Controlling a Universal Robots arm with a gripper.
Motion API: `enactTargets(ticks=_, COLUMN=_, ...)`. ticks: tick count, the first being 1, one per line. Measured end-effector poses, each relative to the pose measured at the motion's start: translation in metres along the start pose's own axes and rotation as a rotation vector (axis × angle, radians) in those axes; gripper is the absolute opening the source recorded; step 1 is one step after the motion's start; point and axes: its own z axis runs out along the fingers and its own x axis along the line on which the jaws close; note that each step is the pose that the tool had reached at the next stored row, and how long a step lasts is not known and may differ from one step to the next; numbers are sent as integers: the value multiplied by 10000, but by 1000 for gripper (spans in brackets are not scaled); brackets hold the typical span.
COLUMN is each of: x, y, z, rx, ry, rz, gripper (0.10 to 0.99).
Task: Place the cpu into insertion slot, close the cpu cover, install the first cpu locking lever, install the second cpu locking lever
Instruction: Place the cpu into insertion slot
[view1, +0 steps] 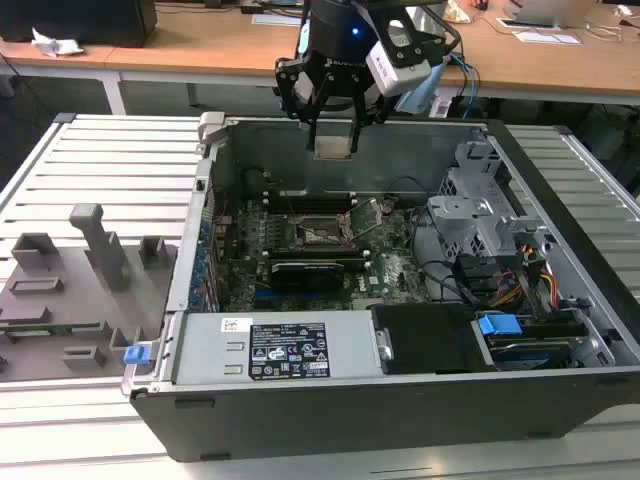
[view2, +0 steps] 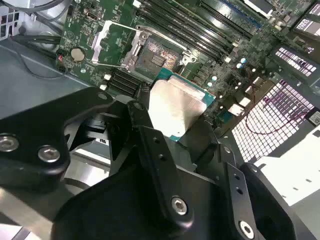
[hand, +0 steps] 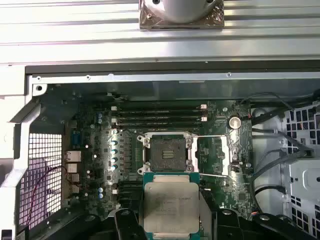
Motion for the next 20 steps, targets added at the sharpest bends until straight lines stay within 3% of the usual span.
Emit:
enactTargets(ticks=11, x=0, y=0, z=1, rx=-4, ry=-57, rz=646, gripper=537)
enactTargets(ticks=16, x=0, y=-1, z=13, rx=14, ry=-165, rz=1837, gripper=537)
enactTargets(ticks=20, x=0, y=-2, z=16, rx=4, ry=-199, rz=2213, gripper=537)
